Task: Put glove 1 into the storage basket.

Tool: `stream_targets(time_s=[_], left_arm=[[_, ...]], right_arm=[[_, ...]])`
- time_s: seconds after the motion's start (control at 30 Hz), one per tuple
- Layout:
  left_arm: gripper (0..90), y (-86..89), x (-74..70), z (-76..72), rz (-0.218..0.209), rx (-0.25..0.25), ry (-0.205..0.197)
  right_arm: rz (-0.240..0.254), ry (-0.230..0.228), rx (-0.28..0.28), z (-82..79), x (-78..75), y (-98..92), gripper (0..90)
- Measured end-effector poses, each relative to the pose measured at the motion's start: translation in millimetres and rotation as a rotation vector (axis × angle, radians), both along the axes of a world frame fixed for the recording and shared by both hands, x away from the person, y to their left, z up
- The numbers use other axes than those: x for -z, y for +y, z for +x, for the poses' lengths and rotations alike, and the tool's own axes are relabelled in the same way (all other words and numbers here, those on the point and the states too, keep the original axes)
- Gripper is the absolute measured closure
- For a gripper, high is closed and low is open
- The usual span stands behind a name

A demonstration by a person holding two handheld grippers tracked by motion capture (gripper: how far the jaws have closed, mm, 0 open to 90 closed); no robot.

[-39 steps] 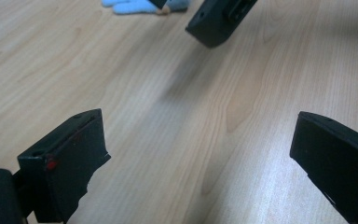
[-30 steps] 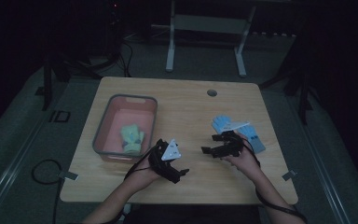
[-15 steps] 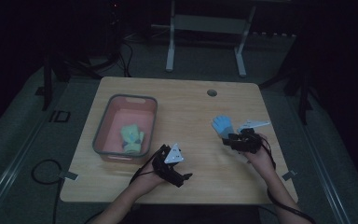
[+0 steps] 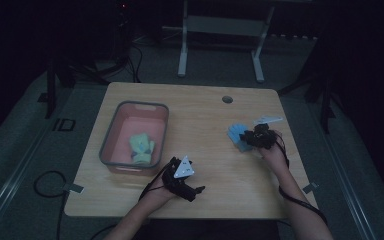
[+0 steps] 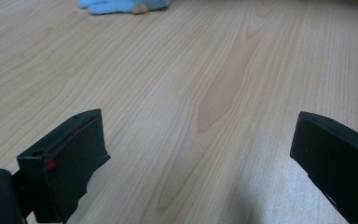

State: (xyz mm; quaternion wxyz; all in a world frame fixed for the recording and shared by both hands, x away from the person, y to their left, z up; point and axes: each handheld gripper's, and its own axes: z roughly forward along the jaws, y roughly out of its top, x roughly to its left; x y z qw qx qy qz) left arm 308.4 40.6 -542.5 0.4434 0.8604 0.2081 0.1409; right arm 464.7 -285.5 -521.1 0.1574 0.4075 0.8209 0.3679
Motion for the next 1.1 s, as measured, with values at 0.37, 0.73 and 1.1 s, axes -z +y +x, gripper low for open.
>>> stream_targets(time_s=[0.37,0.73,1.1], left_arm=[[3.0,2.5,1.3,-0.3,-0.012,-0.005,-0.005],[3.0,3.7,2.0,-0.8,-0.049,-0.026,0.000],[3.0,4.6,2.8,-0.9,-0.043,-0.062,-0.027]], right_arm=[[-0.074,0.029,0.026,18.5,22.3,4.3,62.2],[-0.128,0.058,0.101,10.6,16.6,22.3,84.2],[-0.025,0.038,0.173,-34.0,-36.2,53.8,87.6]])
